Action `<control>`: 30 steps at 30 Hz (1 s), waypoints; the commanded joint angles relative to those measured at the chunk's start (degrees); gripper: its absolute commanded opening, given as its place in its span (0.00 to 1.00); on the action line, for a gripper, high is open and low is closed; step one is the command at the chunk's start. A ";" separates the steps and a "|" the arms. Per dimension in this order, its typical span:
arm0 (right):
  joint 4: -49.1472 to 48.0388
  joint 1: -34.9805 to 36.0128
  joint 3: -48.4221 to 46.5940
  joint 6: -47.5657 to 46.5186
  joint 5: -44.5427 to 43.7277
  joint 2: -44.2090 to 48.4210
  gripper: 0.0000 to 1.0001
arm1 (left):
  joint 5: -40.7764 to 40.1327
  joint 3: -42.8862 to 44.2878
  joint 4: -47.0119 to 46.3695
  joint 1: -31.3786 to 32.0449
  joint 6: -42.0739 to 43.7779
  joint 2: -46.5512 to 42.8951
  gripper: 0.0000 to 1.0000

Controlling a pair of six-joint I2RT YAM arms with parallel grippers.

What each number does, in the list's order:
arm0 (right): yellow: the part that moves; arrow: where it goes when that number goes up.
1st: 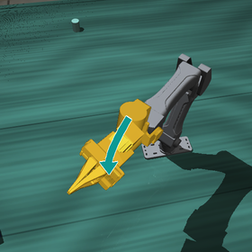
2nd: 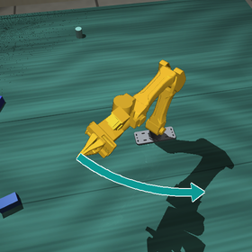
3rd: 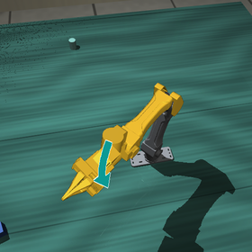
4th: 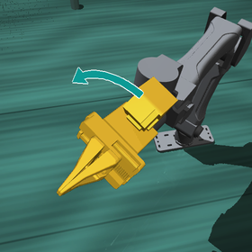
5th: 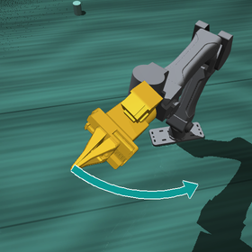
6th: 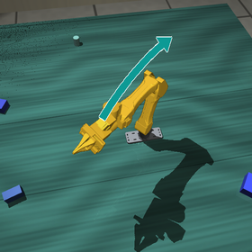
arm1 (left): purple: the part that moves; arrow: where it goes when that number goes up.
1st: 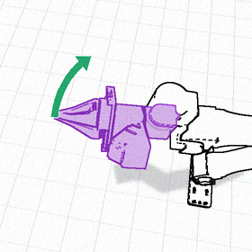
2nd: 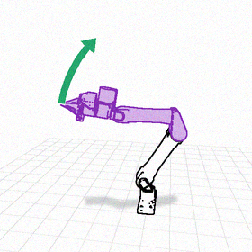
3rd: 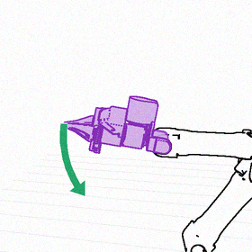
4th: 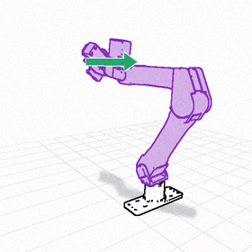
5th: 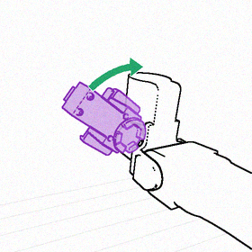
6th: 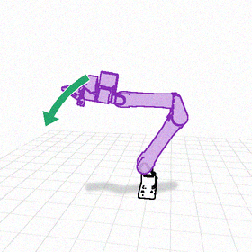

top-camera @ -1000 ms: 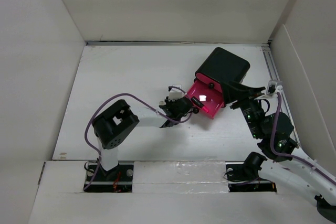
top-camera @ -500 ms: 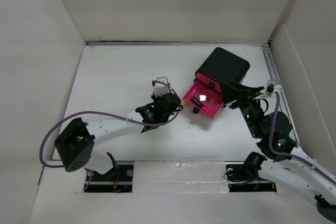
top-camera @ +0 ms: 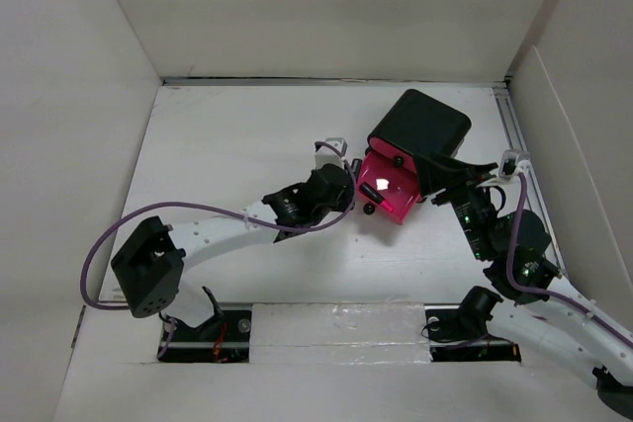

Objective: Organize the desk

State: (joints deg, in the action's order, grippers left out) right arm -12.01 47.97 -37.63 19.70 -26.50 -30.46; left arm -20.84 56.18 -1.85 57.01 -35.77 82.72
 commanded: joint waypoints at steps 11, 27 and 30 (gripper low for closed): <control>-1.52 -0.42 -0.78 0.16 0.58 0.05 0.56 | 10.64 13.32 3.15 0.29 6.32 10.09 0.06; -1.52 -0.42 -0.87 -0.02 0.31 -0.22 0.56 | 10.47 23.79 12.57 0.29 9.58 19.32 0.09; -1.52 -0.42 -0.87 0.25 0.05 -0.13 0.56 | 10.64 25.11 11.00 0.29 9.75 21.16 0.18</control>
State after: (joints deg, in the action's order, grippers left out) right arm -12.01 47.97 -37.63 19.73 -26.52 -30.52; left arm -10.28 78.24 9.74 57.01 -27.38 103.15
